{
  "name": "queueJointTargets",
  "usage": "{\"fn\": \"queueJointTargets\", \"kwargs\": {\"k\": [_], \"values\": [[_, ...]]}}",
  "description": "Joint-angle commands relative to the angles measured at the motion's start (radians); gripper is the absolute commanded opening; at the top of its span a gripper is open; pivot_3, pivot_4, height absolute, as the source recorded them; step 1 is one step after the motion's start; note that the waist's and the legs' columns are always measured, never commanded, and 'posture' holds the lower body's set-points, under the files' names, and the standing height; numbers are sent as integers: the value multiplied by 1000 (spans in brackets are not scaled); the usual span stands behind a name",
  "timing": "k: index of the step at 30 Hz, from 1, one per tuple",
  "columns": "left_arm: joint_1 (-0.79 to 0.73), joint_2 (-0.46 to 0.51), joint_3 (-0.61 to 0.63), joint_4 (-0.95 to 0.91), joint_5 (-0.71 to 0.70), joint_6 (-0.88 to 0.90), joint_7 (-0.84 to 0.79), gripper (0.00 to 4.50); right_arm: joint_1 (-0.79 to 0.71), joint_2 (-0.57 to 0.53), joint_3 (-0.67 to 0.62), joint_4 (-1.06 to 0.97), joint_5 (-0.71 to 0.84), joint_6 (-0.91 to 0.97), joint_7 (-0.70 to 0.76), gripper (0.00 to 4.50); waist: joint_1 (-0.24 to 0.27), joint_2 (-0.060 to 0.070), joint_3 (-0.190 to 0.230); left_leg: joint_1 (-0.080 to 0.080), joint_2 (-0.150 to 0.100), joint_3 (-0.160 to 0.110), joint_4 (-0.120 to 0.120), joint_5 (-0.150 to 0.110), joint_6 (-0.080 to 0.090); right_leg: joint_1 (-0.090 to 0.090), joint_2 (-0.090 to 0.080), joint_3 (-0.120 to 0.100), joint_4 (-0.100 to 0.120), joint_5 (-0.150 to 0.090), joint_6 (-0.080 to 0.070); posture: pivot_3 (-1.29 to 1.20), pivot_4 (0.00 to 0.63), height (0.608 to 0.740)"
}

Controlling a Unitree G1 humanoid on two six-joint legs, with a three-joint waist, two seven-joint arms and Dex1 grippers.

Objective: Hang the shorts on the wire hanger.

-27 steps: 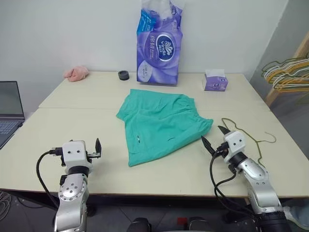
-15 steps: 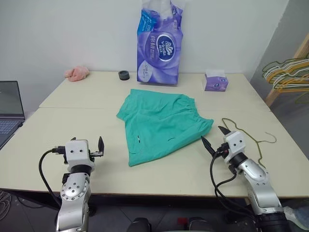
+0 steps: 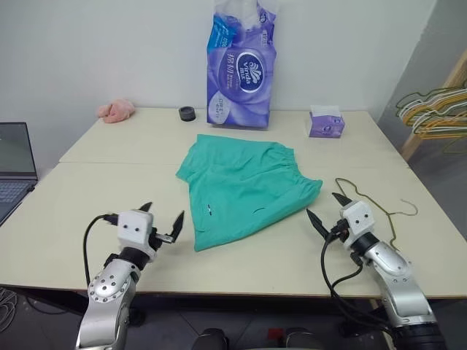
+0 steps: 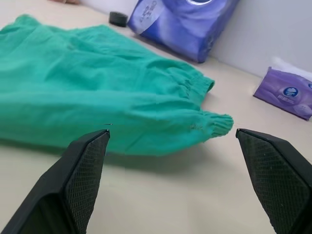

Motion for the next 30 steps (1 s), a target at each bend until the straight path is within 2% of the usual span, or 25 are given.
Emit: {"fn": "queueJointTargets", "kwargs": {"k": [1, 4, 8, 15, 18, 24, 27, 30], "values": [[-29, 124, -119, -61, -2, 33, -207, 4500, -3, -72, 23, -75, 11, -58, 114, 4438, -4, 1, 1, 0, 0, 0, 0, 0, 0, 0, 0, 0, 0, 0, 0, -12, 0, 740], [-89, 194, -179, -43, 25, 61, -273, 4500, 15, -176, 68, -108, -17, -133, 229, 4438, -9, 2, 2, 0, 0, 0, 0, 0, 0, 0, 0, -1, 0, 0, 0, -26, 0, 740], [-157, 225, -245, 8, 100, 62, -286, 4500, 24, -231, 81, -133, -16, -157, 280, 4438, -26, 2, 1, 0, 1, 0, 0, 0, 0, 0, 0, -1, 0, -1, -1, -46, 0, 740], [-217, 210, -332, 112, 203, 49, -278, 4500, -2, -225, 86, -154, -44, -169, 263, 4438, -36, 2, 1, 0, 1, -1, 0, 0, 0, 0, 1, -1, 0, -1, -1, -78, 0, 740], [-226, 208, -325, 136, 215, 48, -268, 3944, -26, -225, 92, -133, -92, -199, 240, 4500, -39, 3, 0, 0, 1, -1, 0, 0, 0, 0, 0, -1, 0, -1, -1, -79, 0, 740], [-259, 210, -290, 190, 229, 28, -235, 2144, -112, -231, 122, -23, -219, -292, 193, 4500, -47, 3, 0, 1, 1, -1, 0, 0, 0, 1, 0, -1, 0, -1, -1, -79, 0, 740], [-284, 213, -239, 207, 191, 29, -231, 1225, -258, -234, 207, 162, -428, -341, 108, 4500, -56, 3, 1, 1, 1, -1, 0, 0, 0, 0, 1, -1, 1, -1, -1, -77, 0, 740], [-309, 214, -205, 214, 168, 30, -235, 307, -379, -214, 265, 297, -535, -377, 34, 4500, -66, 3, 1, 1, 1, -2, 0, 0, 0, -1, 1, -1, 1, -1, -1, -66, 0, 740]]}}
